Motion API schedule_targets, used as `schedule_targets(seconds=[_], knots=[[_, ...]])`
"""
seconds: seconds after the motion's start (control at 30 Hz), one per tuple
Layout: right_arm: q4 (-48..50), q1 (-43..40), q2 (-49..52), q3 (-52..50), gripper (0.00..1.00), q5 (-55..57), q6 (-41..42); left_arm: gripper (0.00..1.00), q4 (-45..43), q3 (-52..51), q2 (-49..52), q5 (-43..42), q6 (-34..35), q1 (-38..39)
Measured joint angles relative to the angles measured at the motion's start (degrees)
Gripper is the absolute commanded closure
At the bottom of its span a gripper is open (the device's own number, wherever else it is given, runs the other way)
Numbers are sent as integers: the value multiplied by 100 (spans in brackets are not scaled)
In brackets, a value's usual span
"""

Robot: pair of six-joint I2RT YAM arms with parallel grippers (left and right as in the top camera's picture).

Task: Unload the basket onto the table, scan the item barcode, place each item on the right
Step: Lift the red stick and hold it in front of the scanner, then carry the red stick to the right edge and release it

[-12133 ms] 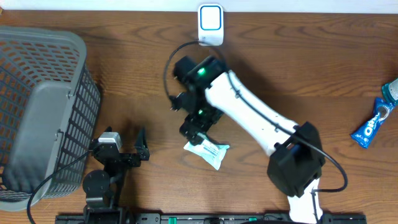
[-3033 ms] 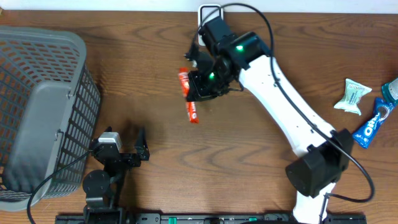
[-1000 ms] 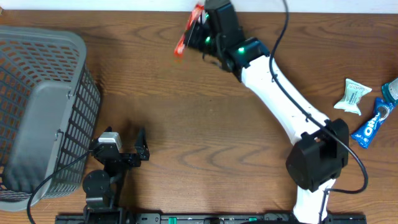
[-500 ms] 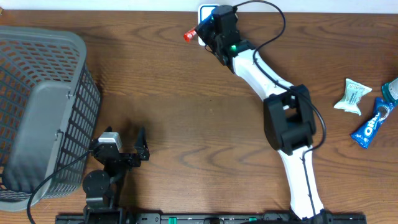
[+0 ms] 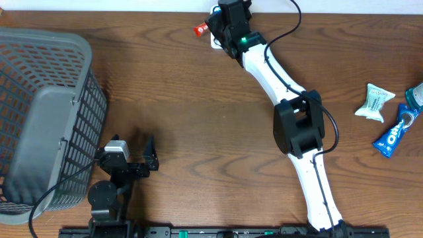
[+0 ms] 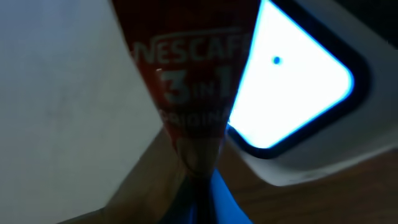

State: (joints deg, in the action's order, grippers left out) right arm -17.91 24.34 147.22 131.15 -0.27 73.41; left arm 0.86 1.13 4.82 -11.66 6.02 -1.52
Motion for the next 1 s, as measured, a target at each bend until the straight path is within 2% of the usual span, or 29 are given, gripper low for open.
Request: schedule_targets(seconds=[0.37, 0.47, 0.57, 0.7, 0.83, 1.0], knots=[[-719, -94, 55, 140, 98, -109, 24, 2, 0, 0, 0, 0, 0, 0], [-1224, -157, 50, 345, 98, -236, -140, 2, 0, 0, 0, 0, 0, 0], [-2168, -243, -79, 446, 99, -352, -417, 2, 0, 0, 0, 0, 0, 0], [-3764, -431, -422, 459, 99, -376, -1034, 2, 0, 0, 0, 0, 0, 0], [-5281, -833, -992, 474, 99, -190, -2070, 2, 0, 0, 0, -2, 0, 0], [-6393, -1545, -1526, 535, 99, 293, -3598, 2, 0, 0, 0, -2, 0, 0]])
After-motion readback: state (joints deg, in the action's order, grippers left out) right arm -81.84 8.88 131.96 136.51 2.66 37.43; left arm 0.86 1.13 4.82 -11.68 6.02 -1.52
